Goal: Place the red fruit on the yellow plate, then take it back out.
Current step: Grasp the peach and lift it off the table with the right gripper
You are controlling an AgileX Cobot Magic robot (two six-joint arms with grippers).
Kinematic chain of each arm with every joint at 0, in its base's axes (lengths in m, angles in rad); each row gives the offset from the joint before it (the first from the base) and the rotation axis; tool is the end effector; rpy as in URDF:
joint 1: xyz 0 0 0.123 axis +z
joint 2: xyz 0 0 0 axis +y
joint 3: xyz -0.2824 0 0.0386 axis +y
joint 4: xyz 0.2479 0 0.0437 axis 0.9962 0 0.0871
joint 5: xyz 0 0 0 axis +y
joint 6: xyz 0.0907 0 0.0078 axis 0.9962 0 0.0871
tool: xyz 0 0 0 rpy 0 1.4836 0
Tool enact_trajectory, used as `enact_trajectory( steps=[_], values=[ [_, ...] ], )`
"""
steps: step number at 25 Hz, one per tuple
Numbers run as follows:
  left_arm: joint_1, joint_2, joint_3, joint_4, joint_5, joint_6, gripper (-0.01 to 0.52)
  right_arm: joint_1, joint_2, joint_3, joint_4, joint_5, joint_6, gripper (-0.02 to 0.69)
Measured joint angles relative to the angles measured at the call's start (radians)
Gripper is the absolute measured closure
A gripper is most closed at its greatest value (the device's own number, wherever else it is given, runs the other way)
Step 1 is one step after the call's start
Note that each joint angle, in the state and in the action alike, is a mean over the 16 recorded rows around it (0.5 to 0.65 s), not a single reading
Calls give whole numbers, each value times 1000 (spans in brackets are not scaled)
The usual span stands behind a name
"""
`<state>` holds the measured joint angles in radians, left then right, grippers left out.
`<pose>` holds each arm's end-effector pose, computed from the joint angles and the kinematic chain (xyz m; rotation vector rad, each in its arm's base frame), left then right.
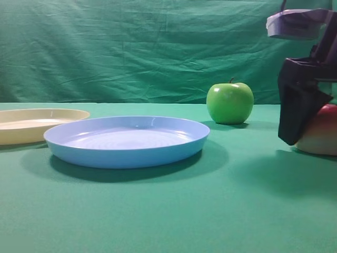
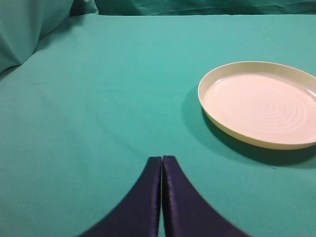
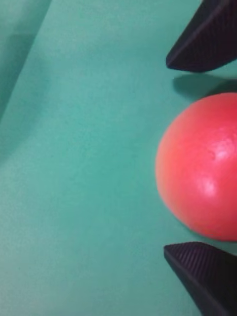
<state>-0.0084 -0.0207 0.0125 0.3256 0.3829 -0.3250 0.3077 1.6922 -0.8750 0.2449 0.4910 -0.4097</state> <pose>0.0516 0.0105 0.1773 -0.0959 1.8364 0.0892 0.2884 0.1026 0.1632 -0.7169 2.6867 0.1884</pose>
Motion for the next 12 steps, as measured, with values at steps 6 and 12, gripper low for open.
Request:
enact_trajectory(
  steps=[6,12],
  values=[
    [0,0,0,0,0,0,514,11,2,-151,32,92,-14,435],
    [0,0,0,0,0,0,514,74,26,-379,84,174,-56,450]
  ],
)
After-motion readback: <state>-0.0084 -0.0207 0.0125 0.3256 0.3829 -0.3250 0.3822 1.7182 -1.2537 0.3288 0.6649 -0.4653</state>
